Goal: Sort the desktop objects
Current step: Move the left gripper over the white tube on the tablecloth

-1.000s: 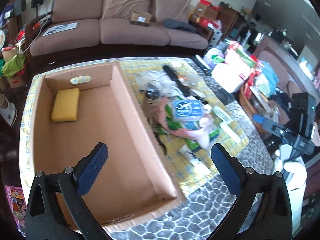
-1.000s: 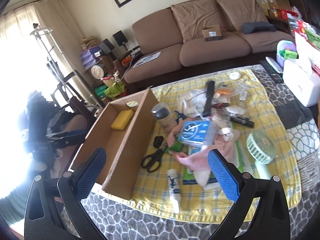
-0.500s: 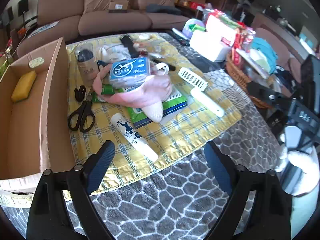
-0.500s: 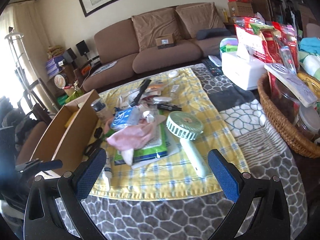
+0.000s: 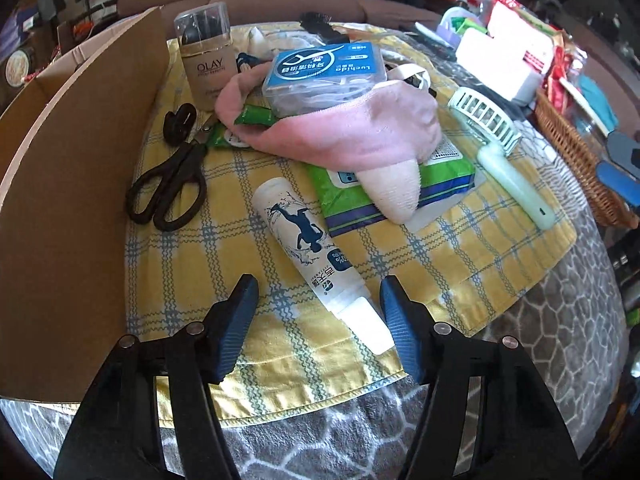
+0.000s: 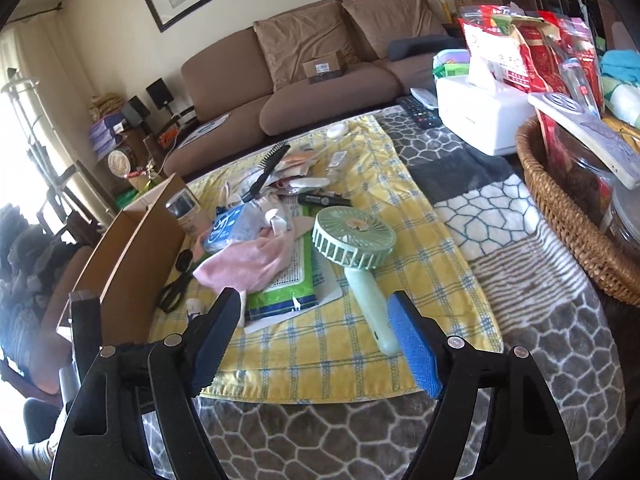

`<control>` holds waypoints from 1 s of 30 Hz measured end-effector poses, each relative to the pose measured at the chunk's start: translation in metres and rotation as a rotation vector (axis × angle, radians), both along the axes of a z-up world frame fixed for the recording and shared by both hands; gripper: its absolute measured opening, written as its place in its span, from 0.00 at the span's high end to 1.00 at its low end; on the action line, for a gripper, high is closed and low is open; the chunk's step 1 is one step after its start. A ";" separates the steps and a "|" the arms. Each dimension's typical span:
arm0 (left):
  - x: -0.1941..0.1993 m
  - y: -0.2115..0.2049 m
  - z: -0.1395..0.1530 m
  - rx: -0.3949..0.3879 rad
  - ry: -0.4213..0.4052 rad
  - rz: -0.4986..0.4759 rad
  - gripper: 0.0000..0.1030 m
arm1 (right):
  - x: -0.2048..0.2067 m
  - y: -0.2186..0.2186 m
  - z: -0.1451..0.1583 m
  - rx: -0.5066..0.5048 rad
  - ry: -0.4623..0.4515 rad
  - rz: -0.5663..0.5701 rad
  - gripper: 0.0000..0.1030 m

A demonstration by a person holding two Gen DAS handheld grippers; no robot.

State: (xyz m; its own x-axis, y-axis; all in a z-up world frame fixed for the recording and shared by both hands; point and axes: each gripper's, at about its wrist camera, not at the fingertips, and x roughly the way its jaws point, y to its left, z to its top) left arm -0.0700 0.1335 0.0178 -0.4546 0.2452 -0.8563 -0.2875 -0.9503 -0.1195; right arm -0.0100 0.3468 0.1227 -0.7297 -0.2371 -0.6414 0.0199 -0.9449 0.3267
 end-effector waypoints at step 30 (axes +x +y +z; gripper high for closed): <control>0.049 -0.025 0.013 0.166 -0.036 -0.170 0.62 | -0.069 -0.112 -0.075 -0.280 -0.333 0.246 0.37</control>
State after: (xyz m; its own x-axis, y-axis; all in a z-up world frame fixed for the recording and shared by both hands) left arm -0.0206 0.1089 0.0311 -0.3651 0.4545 -0.8125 -0.4342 -0.8552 -0.2832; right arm -0.0790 0.2349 0.0474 -0.3971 -0.5732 -0.7168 0.0826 -0.8002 0.5941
